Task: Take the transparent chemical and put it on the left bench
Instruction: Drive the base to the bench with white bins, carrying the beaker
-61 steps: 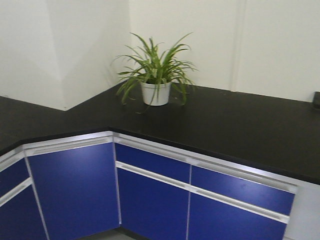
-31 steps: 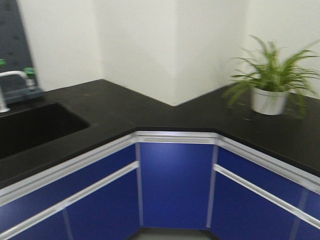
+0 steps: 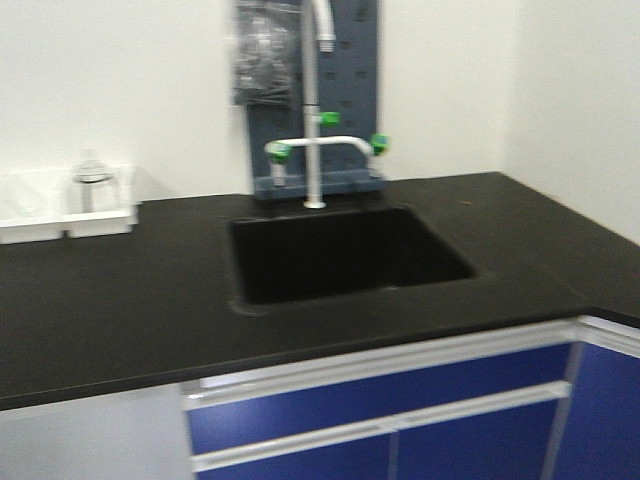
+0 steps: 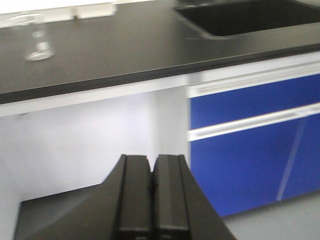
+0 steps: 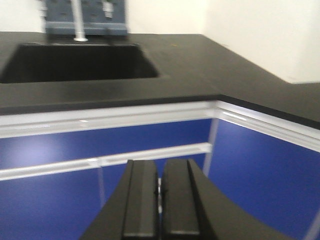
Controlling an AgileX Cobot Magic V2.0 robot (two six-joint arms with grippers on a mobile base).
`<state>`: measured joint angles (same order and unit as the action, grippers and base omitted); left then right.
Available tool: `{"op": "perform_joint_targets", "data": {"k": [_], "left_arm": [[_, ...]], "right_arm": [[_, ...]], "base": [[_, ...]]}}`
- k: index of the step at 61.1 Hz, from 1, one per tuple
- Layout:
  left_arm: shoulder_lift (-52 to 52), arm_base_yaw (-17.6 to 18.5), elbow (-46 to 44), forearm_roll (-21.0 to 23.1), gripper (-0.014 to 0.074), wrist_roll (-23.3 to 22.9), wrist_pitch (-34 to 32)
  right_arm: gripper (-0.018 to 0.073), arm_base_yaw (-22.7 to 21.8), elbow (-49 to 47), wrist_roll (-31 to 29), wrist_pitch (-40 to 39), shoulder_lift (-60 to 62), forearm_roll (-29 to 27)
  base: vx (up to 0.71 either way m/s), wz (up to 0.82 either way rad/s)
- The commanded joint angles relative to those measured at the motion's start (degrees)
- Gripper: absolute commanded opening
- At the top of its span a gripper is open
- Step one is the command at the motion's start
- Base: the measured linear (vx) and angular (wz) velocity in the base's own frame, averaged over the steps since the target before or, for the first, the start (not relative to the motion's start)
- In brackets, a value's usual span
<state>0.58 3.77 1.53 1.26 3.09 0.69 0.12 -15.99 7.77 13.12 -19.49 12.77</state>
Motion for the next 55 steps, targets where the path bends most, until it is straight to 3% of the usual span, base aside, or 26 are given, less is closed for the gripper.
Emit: {"op": "perform_joint_targets", "data": {"k": [1, 22, 55], "left_arm": [[1.1, 0.1, 0.9, 0.0, -0.0004, -0.4, -4.5], [1.1, 0.1, 0.9, 0.0, -0.0004, -0.4, -4.5], [1.1, 0.1, 0.9, 0.0, -0.0004, -0.4, -4.5]], "right_arm": [[-0.0007, -0.3, -1.6, 0.0, -4.5, -0.3, 0.5], [-0.0007, -0.3, -1.6, 0.0, -4.5, -0.3, 0.5], [-0.0007, -0.3, -1.6, 0.0, -4.5, -0.3, 0.5]], "base": [[0.21, 0.82], [0.24, 0.61], [0.27, 0.28]]}}
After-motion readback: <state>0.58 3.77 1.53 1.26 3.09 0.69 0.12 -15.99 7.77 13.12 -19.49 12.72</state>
